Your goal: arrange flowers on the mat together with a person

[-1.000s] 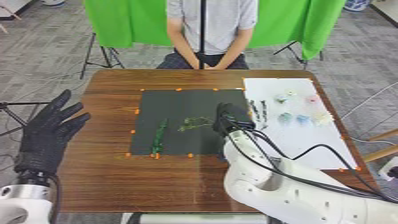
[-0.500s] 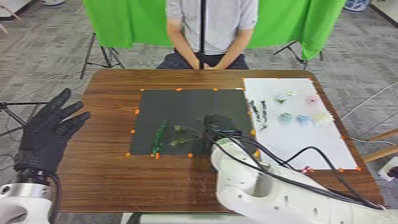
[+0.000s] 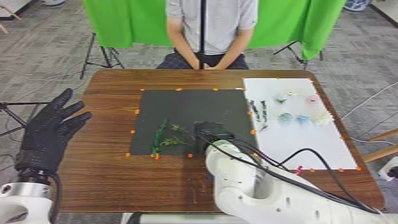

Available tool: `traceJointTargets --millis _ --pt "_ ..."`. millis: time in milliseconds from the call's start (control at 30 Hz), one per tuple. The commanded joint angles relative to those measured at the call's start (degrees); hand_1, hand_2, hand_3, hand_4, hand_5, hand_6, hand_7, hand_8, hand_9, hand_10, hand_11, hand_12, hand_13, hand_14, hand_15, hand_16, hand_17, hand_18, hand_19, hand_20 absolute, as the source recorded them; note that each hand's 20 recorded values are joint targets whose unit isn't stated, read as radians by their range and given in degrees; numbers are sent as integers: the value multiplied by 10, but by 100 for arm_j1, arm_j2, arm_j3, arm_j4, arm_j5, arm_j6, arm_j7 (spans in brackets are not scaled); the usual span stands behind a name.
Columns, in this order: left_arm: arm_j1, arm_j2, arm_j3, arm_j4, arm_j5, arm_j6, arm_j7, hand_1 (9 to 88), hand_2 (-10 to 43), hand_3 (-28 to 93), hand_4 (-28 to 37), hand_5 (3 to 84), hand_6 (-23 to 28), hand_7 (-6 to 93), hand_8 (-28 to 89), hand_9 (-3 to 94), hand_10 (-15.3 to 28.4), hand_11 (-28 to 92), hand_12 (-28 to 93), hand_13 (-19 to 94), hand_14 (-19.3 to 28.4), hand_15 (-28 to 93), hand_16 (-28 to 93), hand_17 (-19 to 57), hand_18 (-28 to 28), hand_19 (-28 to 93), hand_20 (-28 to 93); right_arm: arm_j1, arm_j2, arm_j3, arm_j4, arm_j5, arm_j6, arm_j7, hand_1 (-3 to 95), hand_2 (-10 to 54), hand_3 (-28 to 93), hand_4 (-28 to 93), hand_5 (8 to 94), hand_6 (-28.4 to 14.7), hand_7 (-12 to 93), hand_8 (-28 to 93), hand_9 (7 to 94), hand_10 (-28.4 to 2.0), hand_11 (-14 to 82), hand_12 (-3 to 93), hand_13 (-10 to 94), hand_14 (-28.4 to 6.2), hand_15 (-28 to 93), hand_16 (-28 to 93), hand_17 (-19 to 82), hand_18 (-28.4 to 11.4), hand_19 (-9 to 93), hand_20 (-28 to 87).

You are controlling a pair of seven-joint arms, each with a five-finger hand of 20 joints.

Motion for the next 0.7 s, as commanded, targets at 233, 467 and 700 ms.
traceJointTargets --millis 233,467,700 --pt "46 64 53 31 -55 64 14 219 73 771 -223 299 44 116 -89 290 148 189 121 212 208 418 -49 -94 193 376 137 -26 -14 -38 -107 459 -188 -172 479 -95 585 -225 865 -27 150 25 931 -126 269 202 877 -73 521 213 536 -198 932 34" --pt "10 27 94 37 -32 70 44 221 73 770 -224 299 44 116 -88 291 149 193 122 212 208 421 -49 -95 193 376 138 -156 -78 195 -153 802 -424 -296 465 -95 612 -233 833 -36 140 -1 899 -138 257 201 845 -81 524 203 510 -200 932 -10" --pt "124 44 34 10 -73 120 111 220 73 771 -224 301 45 116 -89 291 148 192 121 212 208 421 -51 -95 192 376 139 -57 279 180 -506 550 11 -277 457 -95 626 -234 811 -43 138 -31 885 -142 258 198 836 -84 529 196 506 -201 932 -18"
